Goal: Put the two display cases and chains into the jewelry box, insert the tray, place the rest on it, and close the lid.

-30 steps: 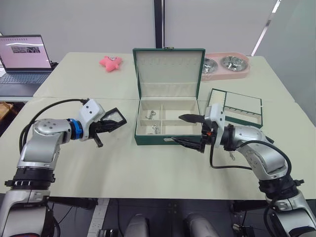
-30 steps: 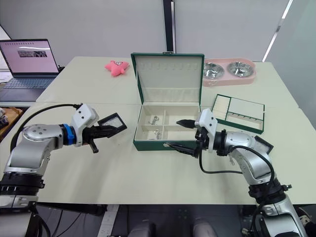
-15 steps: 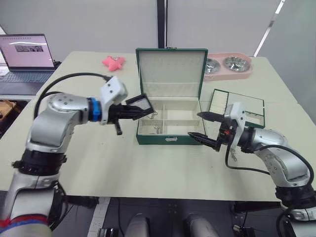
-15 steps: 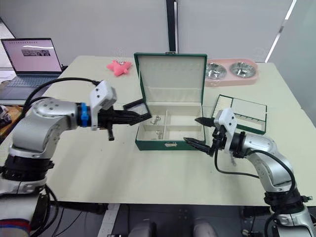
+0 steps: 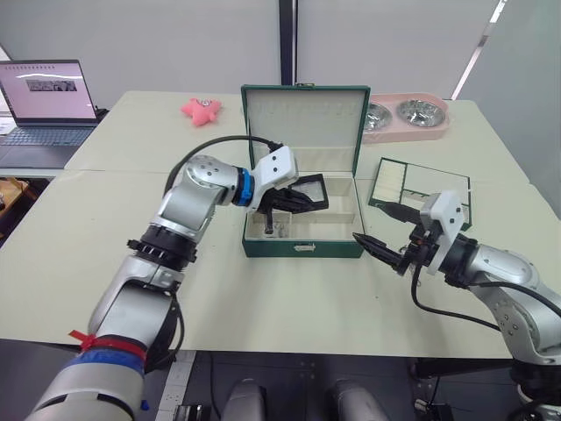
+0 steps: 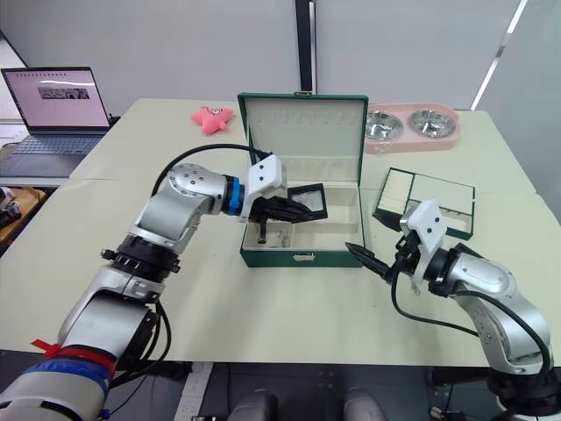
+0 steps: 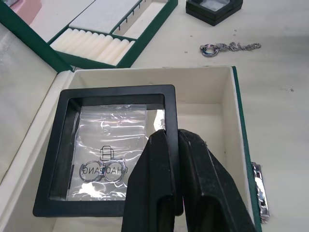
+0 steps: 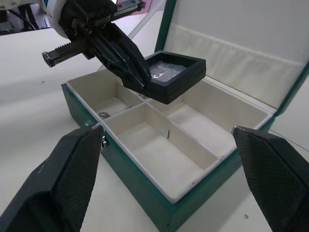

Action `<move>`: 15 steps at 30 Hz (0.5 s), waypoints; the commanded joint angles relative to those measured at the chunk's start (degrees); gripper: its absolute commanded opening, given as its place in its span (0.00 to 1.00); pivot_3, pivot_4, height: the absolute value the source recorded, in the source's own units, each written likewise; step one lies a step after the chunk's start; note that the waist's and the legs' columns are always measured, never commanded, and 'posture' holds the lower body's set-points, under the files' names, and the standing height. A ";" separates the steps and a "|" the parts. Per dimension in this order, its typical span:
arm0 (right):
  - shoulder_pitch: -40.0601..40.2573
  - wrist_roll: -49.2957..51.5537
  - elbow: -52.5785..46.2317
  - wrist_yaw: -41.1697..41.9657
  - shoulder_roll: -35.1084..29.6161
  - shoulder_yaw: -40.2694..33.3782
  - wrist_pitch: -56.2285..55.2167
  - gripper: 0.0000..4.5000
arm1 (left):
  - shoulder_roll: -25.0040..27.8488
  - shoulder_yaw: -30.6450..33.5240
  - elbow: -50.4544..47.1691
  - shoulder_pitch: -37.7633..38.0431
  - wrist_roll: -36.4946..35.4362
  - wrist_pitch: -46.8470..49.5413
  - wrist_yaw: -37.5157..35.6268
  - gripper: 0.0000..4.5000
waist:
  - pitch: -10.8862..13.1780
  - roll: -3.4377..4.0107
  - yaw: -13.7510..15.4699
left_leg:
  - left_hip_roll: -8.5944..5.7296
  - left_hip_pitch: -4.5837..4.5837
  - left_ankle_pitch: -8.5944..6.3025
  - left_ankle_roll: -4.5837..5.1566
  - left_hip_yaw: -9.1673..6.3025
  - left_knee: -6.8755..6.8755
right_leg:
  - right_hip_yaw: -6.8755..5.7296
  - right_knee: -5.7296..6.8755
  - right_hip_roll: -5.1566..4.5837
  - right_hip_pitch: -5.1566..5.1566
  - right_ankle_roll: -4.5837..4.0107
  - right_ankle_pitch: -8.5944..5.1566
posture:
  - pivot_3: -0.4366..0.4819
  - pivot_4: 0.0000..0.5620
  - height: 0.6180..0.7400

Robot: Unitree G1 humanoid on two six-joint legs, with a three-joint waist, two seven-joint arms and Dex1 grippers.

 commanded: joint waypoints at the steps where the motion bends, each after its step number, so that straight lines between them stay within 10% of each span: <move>1: 2.07 1.60 -4.95 -1.90 -0.48 -2.96 0.66 1.00 | -2.02 -0.55 7.02 -3.62 2.87 -6.78 -0.46 0.00 | 0.00 0.00 0.00 | 0.00 0.00 0.00 0.00 0.00 0.00 | 0.00 -0.01 0.00 0.00 0.00 0.00 | 0.48 0.27 1.00; 15: 6.49 2.83 -9.80 -6.88 0.29 -4.48 1.96 1.00 | -10.63 1.11 35.43 -12.55 11.83 -25.52 7.00 0.00 | 0.01 -0.02 -0.01 | -0.04 -0.04 -0.01 0.01 -0.01 0.00 | 0.01 -0.02 0.01 0.00 0.00 0.00 | 0.48 0.27 1.00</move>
